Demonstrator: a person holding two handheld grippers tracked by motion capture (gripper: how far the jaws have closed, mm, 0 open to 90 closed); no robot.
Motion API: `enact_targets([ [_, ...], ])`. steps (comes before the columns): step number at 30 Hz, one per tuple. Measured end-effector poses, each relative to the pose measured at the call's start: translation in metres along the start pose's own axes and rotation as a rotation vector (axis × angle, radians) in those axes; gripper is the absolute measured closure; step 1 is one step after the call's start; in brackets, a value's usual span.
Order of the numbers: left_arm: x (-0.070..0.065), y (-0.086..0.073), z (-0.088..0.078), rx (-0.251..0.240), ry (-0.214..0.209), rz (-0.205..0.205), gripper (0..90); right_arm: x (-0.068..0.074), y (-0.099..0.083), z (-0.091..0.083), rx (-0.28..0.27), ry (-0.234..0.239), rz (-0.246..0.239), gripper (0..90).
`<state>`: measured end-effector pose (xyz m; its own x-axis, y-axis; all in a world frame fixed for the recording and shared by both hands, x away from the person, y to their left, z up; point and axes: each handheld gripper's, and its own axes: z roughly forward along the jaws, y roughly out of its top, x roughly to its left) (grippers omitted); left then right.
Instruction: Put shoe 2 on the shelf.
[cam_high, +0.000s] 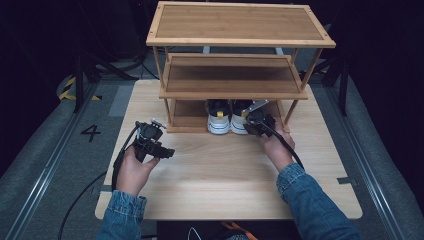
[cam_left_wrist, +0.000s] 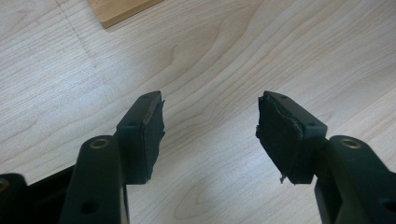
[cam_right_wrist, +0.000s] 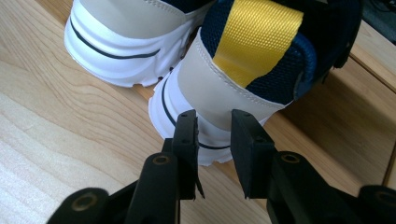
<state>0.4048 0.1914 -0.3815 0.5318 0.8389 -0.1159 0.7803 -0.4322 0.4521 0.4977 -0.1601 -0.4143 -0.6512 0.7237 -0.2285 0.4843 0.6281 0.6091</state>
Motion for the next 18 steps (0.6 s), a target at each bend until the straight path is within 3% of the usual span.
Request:
enact_targets([
  [8, 0.0, 0.006, 0.003, 0.003, -0.007, 0.015, 40.8, -0.003, 0.0, -0.003, -0.004, 0.024, 0.029, 68.4],
  [15, 0.0, 0.015, 0.008, 0.005, -0.037, 0.033, 42.5, -0.005, -0.003, -0.03, -0.052, 0.066, 0.034, 64.3],
  [18, -0.001, 0.018, 0.011, 0.016, -0.041, 0.044, 42.3, -0.011, -0.008, -0.045, -0.058, 0.094, 0.075, 62.9],
])
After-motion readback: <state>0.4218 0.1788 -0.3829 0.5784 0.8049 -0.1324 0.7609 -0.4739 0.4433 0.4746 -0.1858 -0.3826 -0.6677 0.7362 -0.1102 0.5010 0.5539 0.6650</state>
